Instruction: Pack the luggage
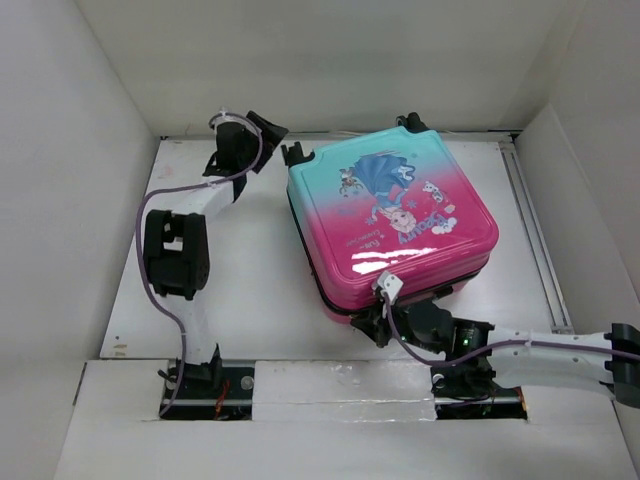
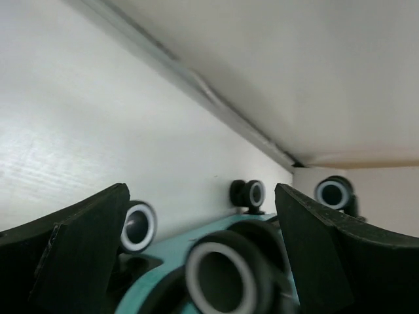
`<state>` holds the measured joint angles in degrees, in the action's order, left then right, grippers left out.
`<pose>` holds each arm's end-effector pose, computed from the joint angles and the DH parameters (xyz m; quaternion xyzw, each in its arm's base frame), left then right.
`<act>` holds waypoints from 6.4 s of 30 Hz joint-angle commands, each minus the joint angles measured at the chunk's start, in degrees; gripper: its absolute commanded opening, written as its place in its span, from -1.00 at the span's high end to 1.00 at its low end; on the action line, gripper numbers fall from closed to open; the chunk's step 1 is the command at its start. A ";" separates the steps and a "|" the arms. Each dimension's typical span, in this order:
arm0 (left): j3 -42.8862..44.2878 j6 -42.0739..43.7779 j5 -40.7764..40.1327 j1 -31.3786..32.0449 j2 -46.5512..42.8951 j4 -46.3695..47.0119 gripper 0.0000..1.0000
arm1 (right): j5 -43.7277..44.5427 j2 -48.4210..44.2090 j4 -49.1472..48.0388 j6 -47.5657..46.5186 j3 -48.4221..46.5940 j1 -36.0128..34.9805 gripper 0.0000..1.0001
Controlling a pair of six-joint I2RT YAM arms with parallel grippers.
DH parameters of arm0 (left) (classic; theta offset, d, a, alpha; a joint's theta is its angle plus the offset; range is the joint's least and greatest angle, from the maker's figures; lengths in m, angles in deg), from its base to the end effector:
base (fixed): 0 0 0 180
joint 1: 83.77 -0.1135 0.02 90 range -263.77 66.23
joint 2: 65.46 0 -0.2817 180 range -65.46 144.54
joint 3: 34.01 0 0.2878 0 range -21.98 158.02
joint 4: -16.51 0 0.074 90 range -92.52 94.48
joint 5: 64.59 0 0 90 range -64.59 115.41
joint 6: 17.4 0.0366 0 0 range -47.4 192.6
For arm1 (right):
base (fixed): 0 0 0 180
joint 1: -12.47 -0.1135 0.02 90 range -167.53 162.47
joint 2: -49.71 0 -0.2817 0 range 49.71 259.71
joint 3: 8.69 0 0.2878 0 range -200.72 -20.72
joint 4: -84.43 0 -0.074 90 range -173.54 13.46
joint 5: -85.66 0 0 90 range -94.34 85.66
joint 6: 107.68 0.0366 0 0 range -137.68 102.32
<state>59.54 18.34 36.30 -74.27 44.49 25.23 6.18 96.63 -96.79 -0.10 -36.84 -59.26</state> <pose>0.4931 -0.0895 0.2823 -0.2276 0.7168 -0.4067 0.5186 0.0706 0.1925 0.1935 -0.3174 0.7399 0.3610 0.4706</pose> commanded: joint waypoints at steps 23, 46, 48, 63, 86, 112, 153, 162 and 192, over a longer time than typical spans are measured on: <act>-10.42 -22.73 13.10 1.84 3.16 31.71 -0.33 | 1.60 5.99 -5.55 2.02 -1.81 -0.52 1.00; -18.13 -19.93 6.95 -4.92 -8.07 32.87 1.00 | -1.19 4.32 -3.18 0.88 -2.59 8.86 1.00; -22.68 -19.31 6.42 -6.76 -10.45 33.47 1.00 | -5.05 4.85 -3.18 -1.32 -3.74 14.64 1.00; -65.68 -13.07 -4.56 -7.83 -48.22 34.98 1.00 | -24.69 23.40 -3.27 -7.57 -21.44 34.83 1.00; -56.58 -10.87 -3.25 -17.06 -53.01 26.27 1.00 | -23.36 14.88 5.96 -8.10 -27.85 41.05 1.00; -61.56 -9.21 0.79 -12.92 -50.71 28.82 1.00 | -1.21 20.23 -7.13 -5.89 -19.49 15.83 1.00; -63.94 -7.18 -4.30 4.03 -51.42 33.48 1.00 | -26.65 25.43 2.62 -6.95 -35.58 40.91 1.00; -63.15 -7.18 -9.67 23.10 -47.02 38.04 1.00 | -11.94 31.55 -7.05 -3.16 -27.73 18.83 1.00; -38.30 -0.93 -11.35 17.96 -36.70 19.94 -1.00 | -21.33 10.83 -4.59 -4.14 -12.88 28.04 1.00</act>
<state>13.57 17.64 19.01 -50.80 2.39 45.34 -8.72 109.52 -92.09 -5.85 -48.84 -29.62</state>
